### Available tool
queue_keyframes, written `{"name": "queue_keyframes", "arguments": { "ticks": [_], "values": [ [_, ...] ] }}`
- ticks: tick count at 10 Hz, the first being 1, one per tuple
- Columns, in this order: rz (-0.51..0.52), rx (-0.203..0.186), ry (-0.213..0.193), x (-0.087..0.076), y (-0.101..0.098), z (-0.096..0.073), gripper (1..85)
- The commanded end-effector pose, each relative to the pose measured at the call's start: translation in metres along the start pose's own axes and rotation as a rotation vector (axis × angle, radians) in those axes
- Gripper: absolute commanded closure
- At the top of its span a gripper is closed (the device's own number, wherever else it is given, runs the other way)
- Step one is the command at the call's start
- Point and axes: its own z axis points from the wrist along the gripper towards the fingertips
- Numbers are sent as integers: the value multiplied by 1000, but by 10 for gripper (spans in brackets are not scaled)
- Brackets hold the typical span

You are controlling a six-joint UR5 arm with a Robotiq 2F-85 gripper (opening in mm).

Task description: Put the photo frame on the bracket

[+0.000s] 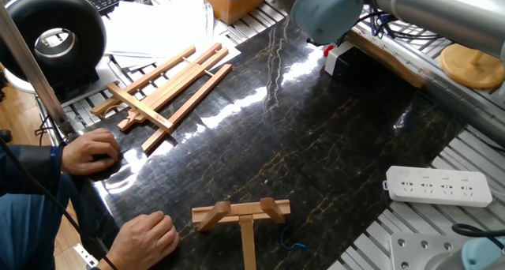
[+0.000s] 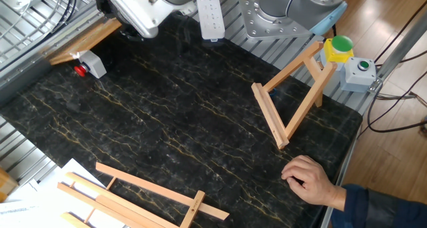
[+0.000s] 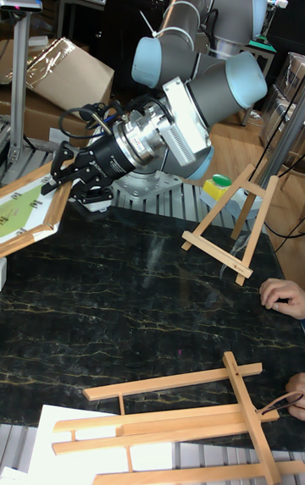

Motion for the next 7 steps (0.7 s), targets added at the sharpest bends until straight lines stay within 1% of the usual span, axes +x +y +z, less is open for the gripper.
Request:
{"name": "queue_keyframes", "arguments": {
  "ticks": [1,6,7],
  "values": [
    [-4,-16,-5,1,-5,2,560],
    [-8,-25,-18,-3,-15,4,610],
    [-8,-25,-20,-4,-18,4,643]
  ]
}}
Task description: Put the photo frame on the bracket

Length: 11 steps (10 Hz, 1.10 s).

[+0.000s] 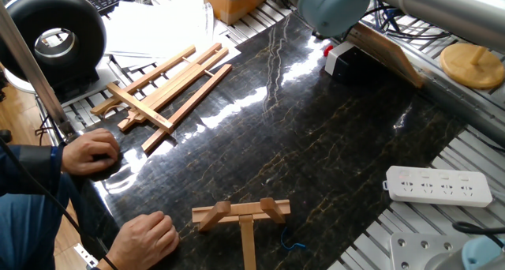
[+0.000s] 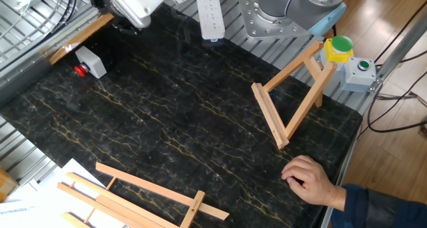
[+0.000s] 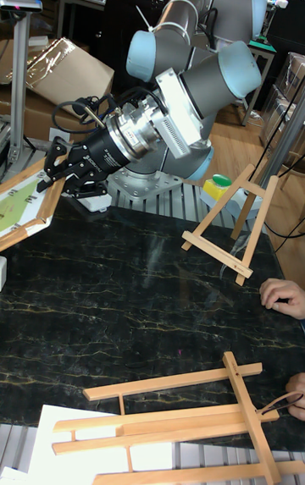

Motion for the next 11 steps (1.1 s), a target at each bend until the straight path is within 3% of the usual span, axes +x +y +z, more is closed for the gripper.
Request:
{"name": "queue_keyframes", "arguments": {
  "ticks": [1,2,3,6,8,10,11],
  "values": [
    [10,-16,-15,-5,-5,2,713],
    [20,-21,-27,-8,-6,4,820],
    [20,-25,-31,-9,-6,3,847],
    [-23,-19,-27,-6,-9,0,847],
    [-75,-6,-34,-6,-24,-4,847],
    [-140,59,-26,-3,-52,-16,847],
    [-157,66,-19,-1,-58,-21,847]
  ]
}}
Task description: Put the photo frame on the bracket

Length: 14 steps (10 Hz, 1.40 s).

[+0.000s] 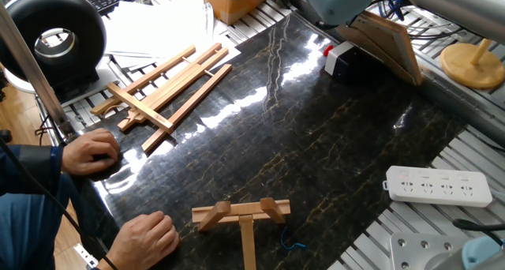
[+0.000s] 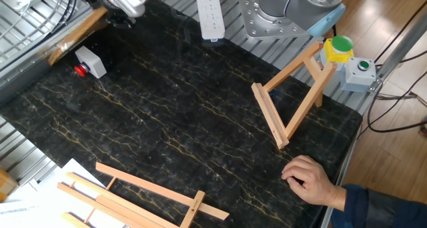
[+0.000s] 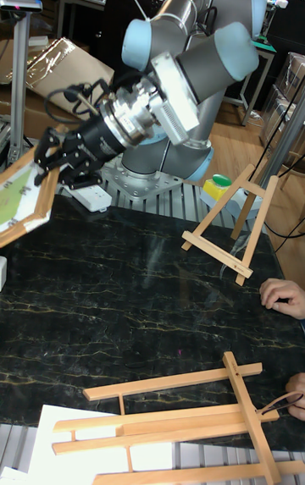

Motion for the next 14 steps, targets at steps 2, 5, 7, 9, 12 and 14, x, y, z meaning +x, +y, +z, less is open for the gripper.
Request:
{"name": "queue_keyframes", "arguments": {
  "ticks": [2,5,7,9,12,14],
  "values": [
    [-68,35,28,11,-29,-22,847],
    [-67,43,33,10,-29,-39,847],
    [-78,28,21,5,-26,-49,847],
    [-102,-21,-36,-4,-26,-49,847],
    [-124,-43,-71,-6,-28,-52,847],
    [-145,-68,-80,-2,-34,-59,847]
  ]
}}
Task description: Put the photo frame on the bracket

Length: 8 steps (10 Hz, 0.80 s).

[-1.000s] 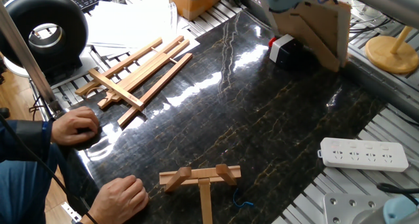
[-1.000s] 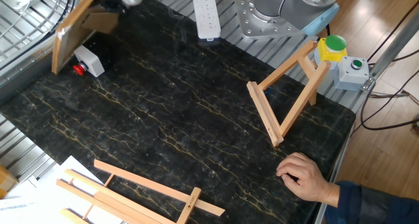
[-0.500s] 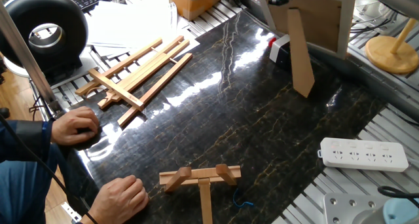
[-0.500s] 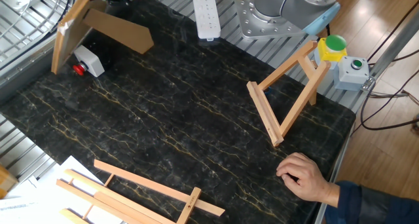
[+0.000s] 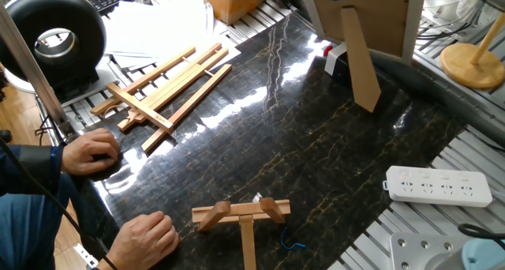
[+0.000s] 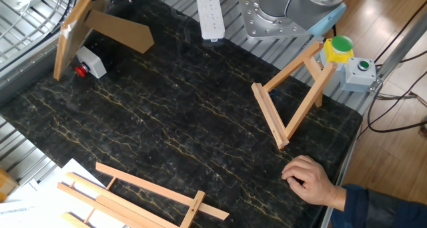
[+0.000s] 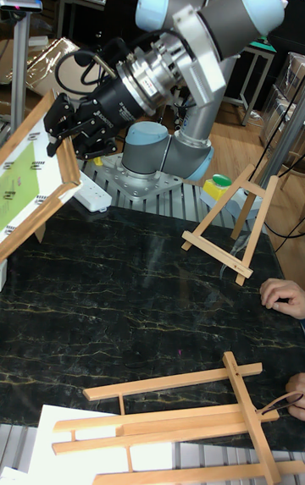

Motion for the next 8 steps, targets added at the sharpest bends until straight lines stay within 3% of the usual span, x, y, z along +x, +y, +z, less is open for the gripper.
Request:
{"name": "queue_keyframes", "arguments": {
  "ticks": [1,3,5,8],
  "values": [
    [-30,-55,-38,4,-5,-9,847],
    [-60,-103,-63,9,-4,-10,847],
    [-88,-113,-68,13,-10,-5,847],
    [-72,-141,-57,16,-2,-7,847]
  ]
}}
